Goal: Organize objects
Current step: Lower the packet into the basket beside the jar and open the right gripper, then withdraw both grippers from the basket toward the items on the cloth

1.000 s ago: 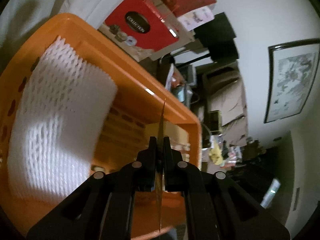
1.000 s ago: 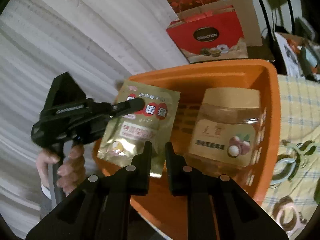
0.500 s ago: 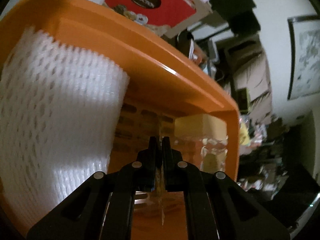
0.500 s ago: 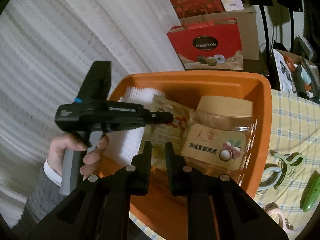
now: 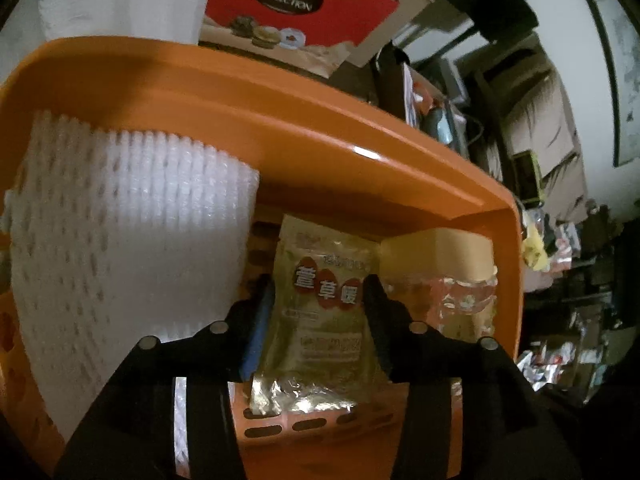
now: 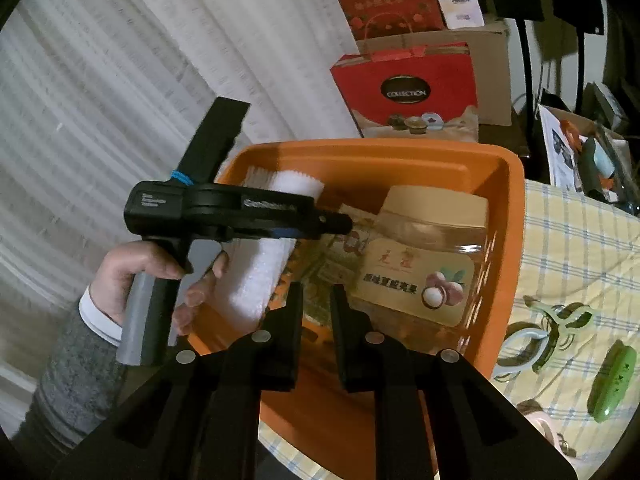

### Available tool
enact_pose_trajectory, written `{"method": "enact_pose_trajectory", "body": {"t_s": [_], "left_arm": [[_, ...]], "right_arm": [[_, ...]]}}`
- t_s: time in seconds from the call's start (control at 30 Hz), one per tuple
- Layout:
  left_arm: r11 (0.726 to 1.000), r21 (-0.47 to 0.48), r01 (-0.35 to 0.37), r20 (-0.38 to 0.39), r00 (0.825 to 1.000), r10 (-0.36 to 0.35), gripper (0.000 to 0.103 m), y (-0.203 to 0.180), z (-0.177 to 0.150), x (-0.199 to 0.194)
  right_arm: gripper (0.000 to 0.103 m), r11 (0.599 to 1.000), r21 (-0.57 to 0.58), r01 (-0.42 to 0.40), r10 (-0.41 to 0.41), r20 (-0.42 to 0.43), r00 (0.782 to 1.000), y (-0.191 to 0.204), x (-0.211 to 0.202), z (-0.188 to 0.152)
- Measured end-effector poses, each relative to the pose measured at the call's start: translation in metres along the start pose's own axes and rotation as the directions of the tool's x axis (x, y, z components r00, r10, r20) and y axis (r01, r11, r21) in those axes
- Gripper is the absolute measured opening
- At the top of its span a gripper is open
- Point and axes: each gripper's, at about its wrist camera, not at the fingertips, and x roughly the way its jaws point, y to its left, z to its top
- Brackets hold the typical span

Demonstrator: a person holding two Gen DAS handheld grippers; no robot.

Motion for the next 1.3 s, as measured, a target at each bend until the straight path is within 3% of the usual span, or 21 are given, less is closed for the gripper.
{"method": "enact_pose_trajectory", "body": {"t_s": [0.17,0.27,0.5,0.63,0.97,1.07,1.3], "left_arm": [[1.000,-0.017,0.016,0.040,0.999,-0.015,0.054,0.003,-0.004,-0.018],[1.000,0.010,0.011,0.060,0.998,-0.011,0.057,-0.003,-0.014,-0.031],[0.995,0.093,-0.021,0.113,0.994,0.010,0.074,-0.031,-0.047,-0.054],[0.989,0.140,-0.046,0.151,0.988,0.025,0.083,-0.051,-0.063,-0.065],[0.959,0.238,-0.151,0.238,0.967,0.094,0.086,-0.097,-0.101,-0.078],[0.953,0.250,-0.172,0.260,0.960,0.105,0.101,-0.107,-0.110,-0.078],[0.937,0.266,-0.226,0.310,0.941,0.139,0.102,-0.129,-0.125,-0.079]], "right_arm": [[0.021,1.000,-0.015,0.021,-0.021,0.016,1.000,0.003,-0.008,-0.004],[0.024,0.998,-0.022,0.053,-0.052,0.024,0.998,0.002,-0.015,-0.006],[0.032,0.986,-0.021,0.165,-0.164,0.040,0.986,-0.006,-0.033,-0.016],[0.049,0.978,-0.001,0.211,-0.210,0.052,0.976,-0.016,-0.047,-0.024],[0.062,0.951,0.040,0.308,-0.310,0.082,0.947,-0.037,-0.080,-0.039],[0.065,0.945,0.054,0.324,-0.328,0.094,0.940,-0.043,-0.091,-0.043],[0.074,0.928,0.097,0.359,-0.369,0.124,0.921,-0.054,-0.110,-0.053]]}}
